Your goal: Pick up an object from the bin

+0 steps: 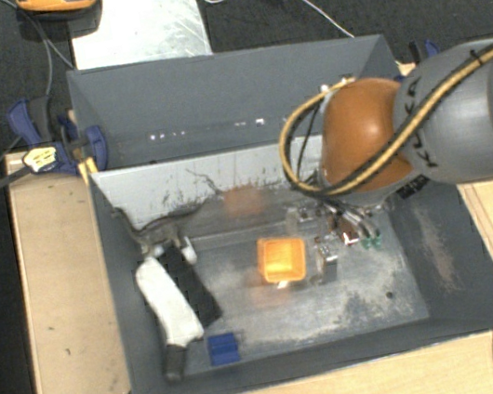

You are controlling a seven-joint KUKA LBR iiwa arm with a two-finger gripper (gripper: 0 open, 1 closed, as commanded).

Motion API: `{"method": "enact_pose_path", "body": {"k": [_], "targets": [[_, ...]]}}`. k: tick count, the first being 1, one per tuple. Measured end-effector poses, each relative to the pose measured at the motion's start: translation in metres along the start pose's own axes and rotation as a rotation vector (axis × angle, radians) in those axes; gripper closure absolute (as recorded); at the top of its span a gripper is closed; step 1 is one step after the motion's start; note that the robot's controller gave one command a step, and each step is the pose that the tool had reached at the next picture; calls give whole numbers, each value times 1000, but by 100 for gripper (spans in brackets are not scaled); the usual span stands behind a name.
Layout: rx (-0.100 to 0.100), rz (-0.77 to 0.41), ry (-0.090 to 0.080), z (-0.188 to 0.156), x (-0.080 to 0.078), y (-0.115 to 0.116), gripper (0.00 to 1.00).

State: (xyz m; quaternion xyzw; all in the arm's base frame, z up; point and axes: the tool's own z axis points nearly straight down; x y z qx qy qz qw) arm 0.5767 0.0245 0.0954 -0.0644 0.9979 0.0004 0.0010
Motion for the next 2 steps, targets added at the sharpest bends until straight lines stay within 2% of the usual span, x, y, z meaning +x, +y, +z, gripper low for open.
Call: {"method": "enact_pose_path", "body": {"k": [1,2], "targets": [[0,84,-1,20,5,17,0],[-1,206,-6,22,1,46,100]]}}
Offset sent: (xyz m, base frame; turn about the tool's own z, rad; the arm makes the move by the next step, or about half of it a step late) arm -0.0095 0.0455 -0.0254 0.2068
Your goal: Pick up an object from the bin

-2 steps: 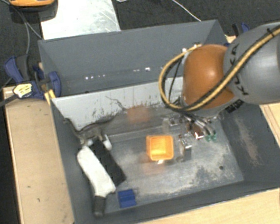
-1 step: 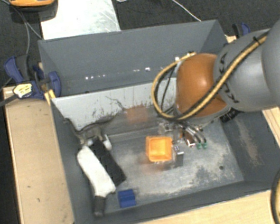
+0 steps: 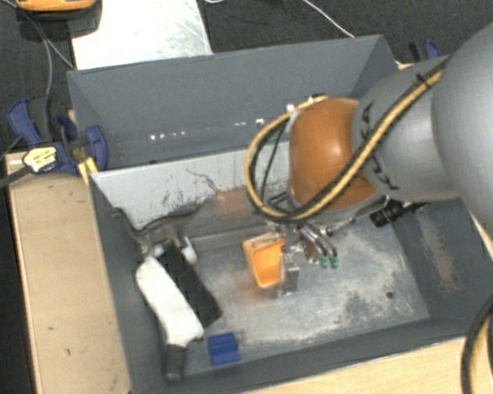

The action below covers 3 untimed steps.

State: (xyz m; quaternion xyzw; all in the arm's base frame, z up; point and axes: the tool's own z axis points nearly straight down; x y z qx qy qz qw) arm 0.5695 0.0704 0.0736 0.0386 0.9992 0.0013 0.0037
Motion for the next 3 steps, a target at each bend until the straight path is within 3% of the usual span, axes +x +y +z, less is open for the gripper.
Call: {"method": "enact_pose_path", "body": {"k": [3], "targets": [[0,56,-4,0,2,3,100]]}}
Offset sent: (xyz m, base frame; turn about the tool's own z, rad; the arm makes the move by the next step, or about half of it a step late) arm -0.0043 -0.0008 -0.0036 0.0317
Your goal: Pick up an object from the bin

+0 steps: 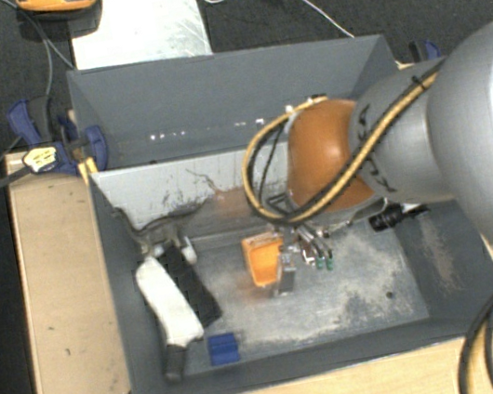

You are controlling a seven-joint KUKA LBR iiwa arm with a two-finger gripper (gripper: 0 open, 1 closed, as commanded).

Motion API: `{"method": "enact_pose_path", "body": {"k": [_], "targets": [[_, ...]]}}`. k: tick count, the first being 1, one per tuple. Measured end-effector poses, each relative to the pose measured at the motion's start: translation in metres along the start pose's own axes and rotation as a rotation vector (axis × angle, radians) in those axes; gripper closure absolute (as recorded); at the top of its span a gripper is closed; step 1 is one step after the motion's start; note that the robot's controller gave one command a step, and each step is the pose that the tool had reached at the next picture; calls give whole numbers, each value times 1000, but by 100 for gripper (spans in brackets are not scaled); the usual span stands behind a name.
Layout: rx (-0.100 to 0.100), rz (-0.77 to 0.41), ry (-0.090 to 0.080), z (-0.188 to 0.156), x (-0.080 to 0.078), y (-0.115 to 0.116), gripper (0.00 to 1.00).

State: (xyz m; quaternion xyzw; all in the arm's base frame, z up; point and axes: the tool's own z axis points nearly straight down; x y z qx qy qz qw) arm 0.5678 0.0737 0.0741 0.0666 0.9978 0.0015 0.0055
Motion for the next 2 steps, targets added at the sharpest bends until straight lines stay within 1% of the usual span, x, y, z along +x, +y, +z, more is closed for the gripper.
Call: {"method": "enact_pose_path", "body": {"k": [1,2], "targets": [[-2,-23,-6,0,-3,3,100],[0,-39,-2,-149,-6,-7,100]]}}
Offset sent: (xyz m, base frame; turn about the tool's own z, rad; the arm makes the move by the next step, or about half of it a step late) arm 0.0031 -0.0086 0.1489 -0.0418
